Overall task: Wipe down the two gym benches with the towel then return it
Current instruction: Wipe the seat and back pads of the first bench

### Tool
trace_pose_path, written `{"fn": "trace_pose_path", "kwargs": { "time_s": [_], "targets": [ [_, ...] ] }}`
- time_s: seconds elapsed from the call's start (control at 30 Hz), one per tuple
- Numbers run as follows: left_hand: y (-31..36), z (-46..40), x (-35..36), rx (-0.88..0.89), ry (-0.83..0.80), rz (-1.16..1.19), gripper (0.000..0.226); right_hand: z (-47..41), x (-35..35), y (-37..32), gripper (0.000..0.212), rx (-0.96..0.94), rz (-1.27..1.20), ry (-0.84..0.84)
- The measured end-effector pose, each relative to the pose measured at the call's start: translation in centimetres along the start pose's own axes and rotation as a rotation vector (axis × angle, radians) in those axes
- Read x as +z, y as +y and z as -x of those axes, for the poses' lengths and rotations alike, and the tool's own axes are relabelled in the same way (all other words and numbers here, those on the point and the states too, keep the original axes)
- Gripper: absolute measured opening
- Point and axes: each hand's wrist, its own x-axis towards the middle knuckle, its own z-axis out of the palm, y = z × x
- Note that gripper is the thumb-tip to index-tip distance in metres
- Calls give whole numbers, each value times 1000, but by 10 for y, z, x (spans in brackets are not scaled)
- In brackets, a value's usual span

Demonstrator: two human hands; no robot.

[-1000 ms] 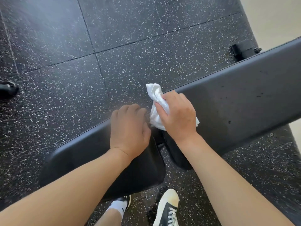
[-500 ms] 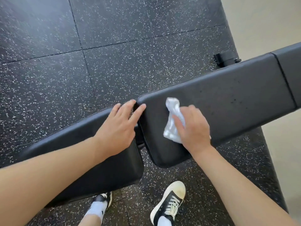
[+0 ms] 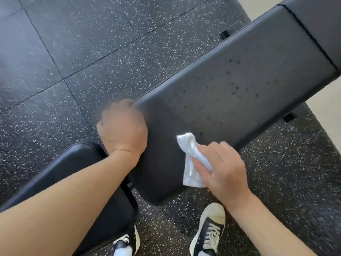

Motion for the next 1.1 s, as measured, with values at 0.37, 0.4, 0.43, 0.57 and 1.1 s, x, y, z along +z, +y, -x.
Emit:
{"fn": "trace_pose_path", "kwargs": {
  "time_s": [0.37,0.4,0.43,0.57,1.1],
  "targets": [
    [0,-1,6,-25,29,-16,52,-158,63,-59,15,136,-76,33],
    [0,-1,6,-28,36,-13,52,-170,67,-62,14,129,-65,-5],
    [0,-2,6,-28,41,-9,52,-176,69,-63,15,122,-47,-46],
    [3,-2,8,-29,52,-6,52,-140,54,-43,15,94,-24,-5],
    [2,-1,6,-26,55,24,49,-142,36,3,14,225,-13,176]
  ]
}}
